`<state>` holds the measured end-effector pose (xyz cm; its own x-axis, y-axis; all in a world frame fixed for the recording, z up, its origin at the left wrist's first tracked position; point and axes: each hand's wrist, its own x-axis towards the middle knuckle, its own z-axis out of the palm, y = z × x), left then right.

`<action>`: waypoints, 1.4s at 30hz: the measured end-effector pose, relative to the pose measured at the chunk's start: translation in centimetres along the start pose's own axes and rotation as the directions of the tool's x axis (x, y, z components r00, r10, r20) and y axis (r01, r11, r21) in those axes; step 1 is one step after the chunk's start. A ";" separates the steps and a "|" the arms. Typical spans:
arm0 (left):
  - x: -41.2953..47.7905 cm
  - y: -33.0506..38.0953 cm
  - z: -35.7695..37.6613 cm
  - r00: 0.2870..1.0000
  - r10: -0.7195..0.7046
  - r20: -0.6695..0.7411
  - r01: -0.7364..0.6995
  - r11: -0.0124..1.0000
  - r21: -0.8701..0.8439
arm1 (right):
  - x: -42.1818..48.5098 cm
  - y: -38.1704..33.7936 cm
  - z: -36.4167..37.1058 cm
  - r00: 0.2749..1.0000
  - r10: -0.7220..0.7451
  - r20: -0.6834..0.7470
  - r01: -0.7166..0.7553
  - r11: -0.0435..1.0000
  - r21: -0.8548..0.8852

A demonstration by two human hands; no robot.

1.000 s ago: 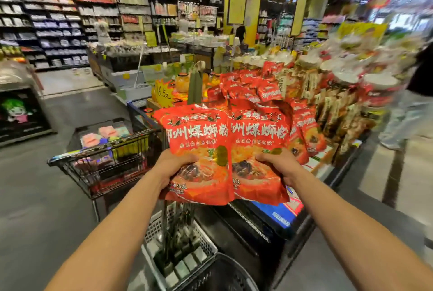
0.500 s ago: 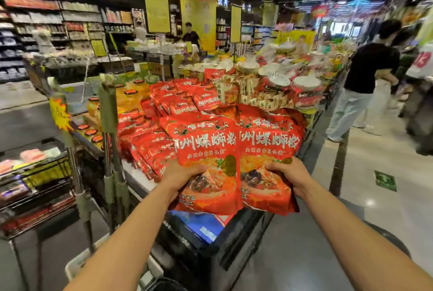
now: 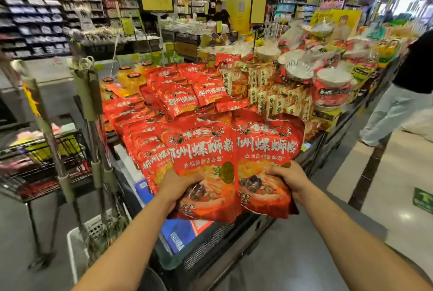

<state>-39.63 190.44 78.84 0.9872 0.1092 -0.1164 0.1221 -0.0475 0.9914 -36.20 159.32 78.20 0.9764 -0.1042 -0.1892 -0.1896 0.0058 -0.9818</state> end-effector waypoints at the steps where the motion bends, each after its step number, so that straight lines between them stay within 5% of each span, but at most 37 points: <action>1: 0.9 -0.1 0.4 1.000 -0.002 -0.015 0.002 1.000 -0.002 | 1.1 0.1 0.0 1.000 0.006 0.020 -0.006 1.000 -0.011; 20: 21.8 -2.1 9.4 0.993 -0.104 -0.047 0.102 0.994 -0.041 | 25.5 -3.2 -5.9 0.985 0.099 0.140 -0.075 0.983 -0.168; 27: 24.2 -3.6 11.6 0.974 -0.143 -0.177 0.144 0.990 -0.010 | 33.8 -2.2 -6.9 0.949 0.154 0.275 -0.095 0.971 -0.218; 37: 27.2 -7.5 17.5 0.850 -0.255 -0.462 0.260 0.964 -0.054 | 44.9 0.4 -6.4 0.816 0.101 0.569 0.089 0.951 -0.296; 42: 27.9 -12.1 20.8 0.714 -0.191 -0.673 0.330 0.940 0.084 | 47.4 6.4 -6.9 0.850 0.048 0.525 0.322 0.741 -0.590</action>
<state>-11.38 173.38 62.35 0.6126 0.7557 -0.2314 0.4489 -0.0917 0.8889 8.14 147.57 63.08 0.8750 0.4337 -0.2154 0.1132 -0.6156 -0.7799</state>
